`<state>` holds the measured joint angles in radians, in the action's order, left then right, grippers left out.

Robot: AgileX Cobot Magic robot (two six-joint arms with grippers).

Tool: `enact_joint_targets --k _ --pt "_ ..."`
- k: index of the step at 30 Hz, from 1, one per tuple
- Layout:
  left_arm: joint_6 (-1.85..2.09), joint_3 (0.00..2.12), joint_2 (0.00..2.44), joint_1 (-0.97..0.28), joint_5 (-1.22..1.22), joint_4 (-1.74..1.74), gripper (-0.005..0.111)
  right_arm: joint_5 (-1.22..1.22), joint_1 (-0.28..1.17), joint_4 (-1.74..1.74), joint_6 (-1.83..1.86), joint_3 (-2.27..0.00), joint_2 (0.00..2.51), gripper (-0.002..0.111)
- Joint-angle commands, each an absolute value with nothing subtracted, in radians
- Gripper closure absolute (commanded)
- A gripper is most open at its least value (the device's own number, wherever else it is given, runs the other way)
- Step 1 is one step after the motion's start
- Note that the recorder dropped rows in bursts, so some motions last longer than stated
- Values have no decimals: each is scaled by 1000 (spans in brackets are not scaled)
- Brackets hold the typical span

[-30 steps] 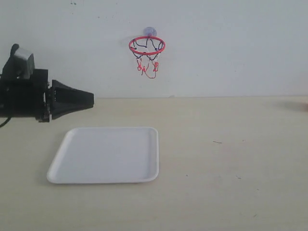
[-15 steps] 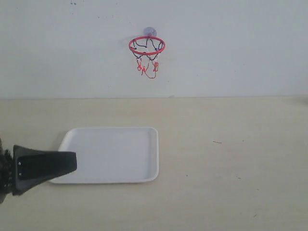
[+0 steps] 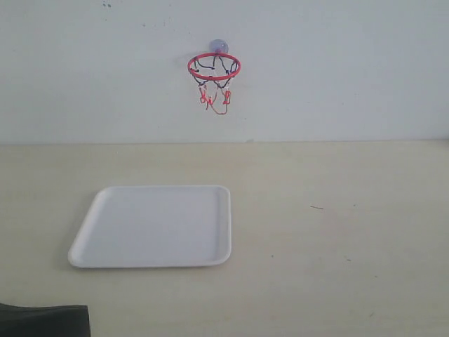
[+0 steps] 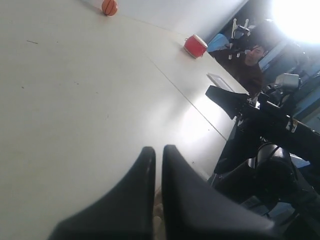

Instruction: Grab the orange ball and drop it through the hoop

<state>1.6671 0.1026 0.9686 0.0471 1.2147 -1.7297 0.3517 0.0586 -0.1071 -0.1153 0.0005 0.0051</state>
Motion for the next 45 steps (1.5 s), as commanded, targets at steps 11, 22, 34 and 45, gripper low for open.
enact_joint_targets --k 11,22,34,45 --pt "1675 94 951 48 1221 -1744 103 348 51 -98 -112 0 0 107" --pt "1675 94 836 48 1132 -1744 103 346 51 -98 -112 0 0 107" --pt "1675 94 145 48 587 -1744 103 346 51 -98 -112 0 0 107" --pt "1673 94 17 48 545 -1744 103 346 51 -98 -112 0 0 107"
